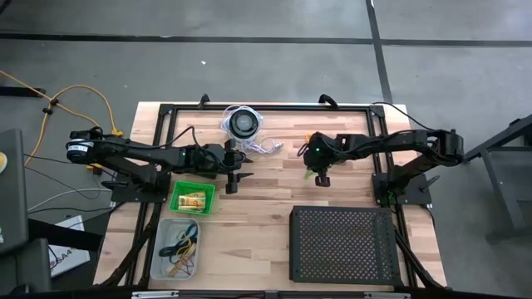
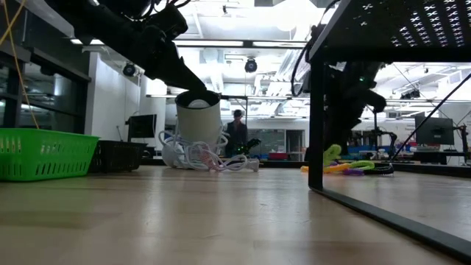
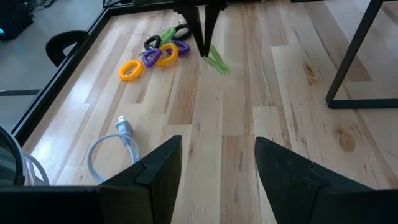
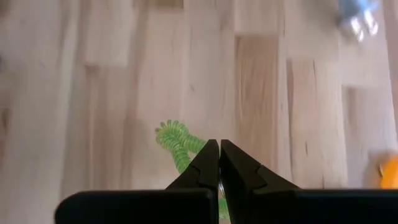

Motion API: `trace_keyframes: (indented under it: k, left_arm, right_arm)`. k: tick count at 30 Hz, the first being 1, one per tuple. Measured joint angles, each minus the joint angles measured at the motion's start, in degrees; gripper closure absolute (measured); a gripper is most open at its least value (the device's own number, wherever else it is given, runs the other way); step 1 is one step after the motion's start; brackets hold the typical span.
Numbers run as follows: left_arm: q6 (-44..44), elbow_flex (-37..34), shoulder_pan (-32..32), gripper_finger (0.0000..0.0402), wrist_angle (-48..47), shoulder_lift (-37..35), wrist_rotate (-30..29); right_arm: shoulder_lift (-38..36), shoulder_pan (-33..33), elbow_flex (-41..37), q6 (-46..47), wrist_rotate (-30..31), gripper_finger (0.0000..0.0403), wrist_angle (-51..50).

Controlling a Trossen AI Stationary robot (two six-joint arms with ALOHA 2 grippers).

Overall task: Pick & Place Office Desk Supplies
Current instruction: Put the green coil keychain into the black bin

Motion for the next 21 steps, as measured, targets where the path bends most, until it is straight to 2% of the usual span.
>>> trace_keyframes:
  k: [11, 18, 21]
  left_arm:
    - [0.0, 0.0, 0.0, 0.0208, 0.0, 0.0, 0.0]
    - [0.0, 0.0, 0.0, 0.0208, 0.0, 0.0, 0.0]
    - [0.0, 0.0, 0.0, 0.0208, 0.0, 0.0, 0.0]
  right_arm:
    - [0.0, 0.0, 0.0, 8.3, -2.8, 0.0401, 15.5]
    - [0.0, 0.3, 0.0, 14.3, -8.1, 0.0401, 25.5]
    - [0.0, 0.9, 0.0, 16.4, -8.6, 0.0401, 28.9]
